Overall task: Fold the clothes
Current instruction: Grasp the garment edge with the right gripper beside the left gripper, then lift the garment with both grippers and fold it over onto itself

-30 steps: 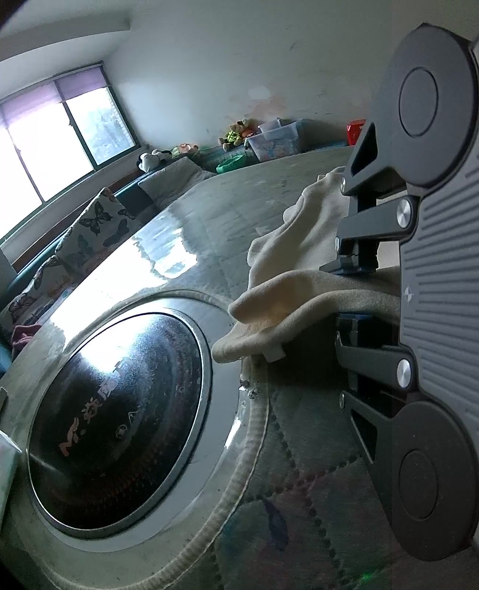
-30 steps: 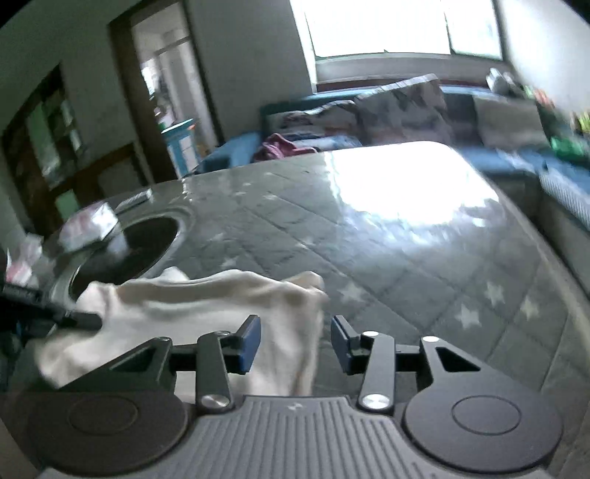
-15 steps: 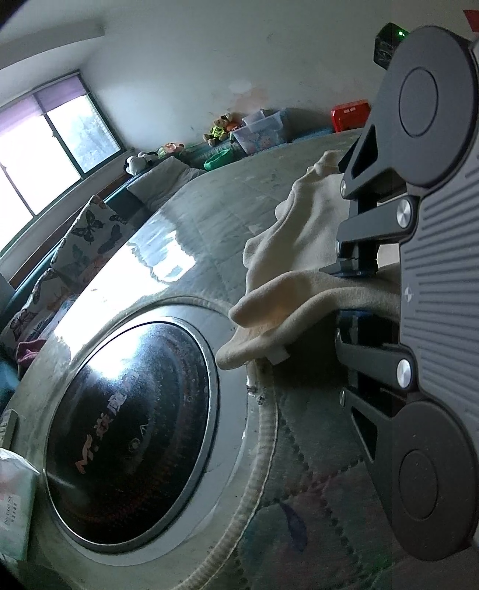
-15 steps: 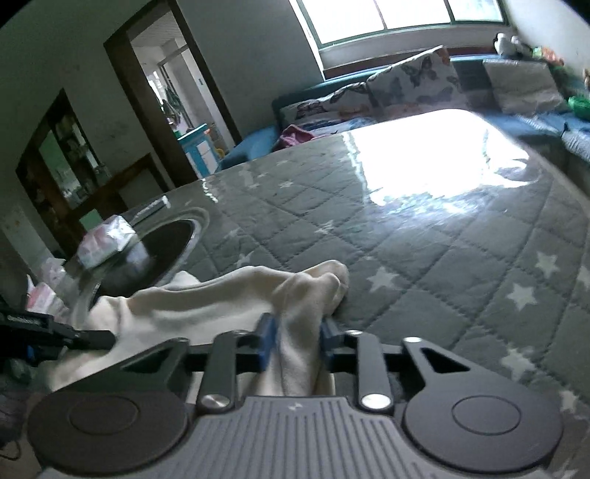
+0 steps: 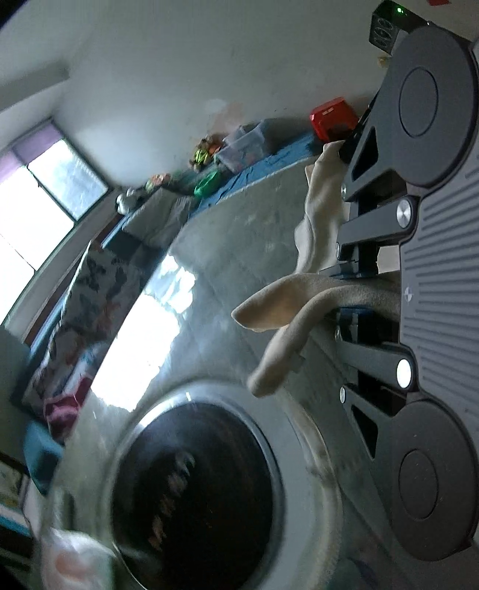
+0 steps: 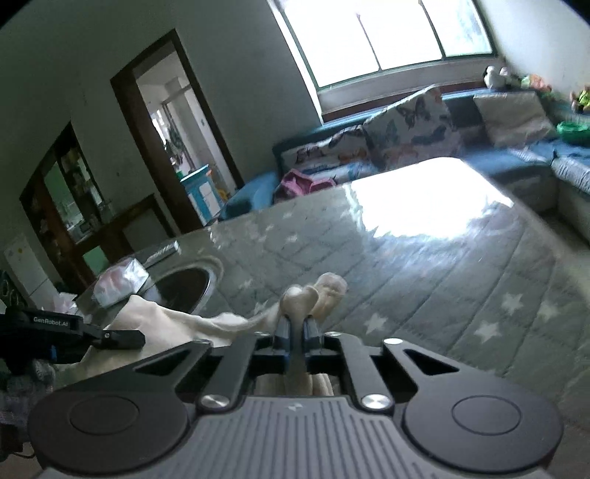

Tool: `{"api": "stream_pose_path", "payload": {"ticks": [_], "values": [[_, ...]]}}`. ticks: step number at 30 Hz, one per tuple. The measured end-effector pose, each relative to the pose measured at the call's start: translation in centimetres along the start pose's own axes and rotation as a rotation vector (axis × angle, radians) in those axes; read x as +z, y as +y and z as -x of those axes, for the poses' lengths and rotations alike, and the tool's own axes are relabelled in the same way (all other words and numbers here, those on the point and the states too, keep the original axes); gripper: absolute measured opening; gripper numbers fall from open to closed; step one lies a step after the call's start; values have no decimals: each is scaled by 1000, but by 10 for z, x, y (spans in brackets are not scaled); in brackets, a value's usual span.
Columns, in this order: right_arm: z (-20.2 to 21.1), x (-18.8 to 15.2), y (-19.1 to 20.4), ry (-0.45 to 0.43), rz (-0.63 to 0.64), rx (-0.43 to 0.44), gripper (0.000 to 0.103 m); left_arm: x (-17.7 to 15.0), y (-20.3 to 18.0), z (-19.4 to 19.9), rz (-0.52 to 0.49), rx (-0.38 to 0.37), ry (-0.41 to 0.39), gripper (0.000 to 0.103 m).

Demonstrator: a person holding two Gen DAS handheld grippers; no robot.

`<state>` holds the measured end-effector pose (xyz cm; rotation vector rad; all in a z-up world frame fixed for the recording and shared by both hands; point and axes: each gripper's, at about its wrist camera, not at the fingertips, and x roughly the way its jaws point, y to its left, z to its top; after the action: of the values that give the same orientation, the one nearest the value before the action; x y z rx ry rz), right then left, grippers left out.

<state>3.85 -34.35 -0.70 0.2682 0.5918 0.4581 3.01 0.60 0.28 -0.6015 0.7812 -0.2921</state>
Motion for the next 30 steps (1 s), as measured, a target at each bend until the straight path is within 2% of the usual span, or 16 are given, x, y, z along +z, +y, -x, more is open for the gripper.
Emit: {"api": "stream_pose_path", "payload": {"ticks": [5,15,30], "values": [[15,7,-9,-22,9,-59,5,2,-22,-20,-32,-22,18,14],[31,12,-26,-54,29,-140,5,3,-37,-40,-64,-51,56,14],[62,39,-65,-146,22,-313,5,11,-120,-101,-207,-143,90,14]]}}
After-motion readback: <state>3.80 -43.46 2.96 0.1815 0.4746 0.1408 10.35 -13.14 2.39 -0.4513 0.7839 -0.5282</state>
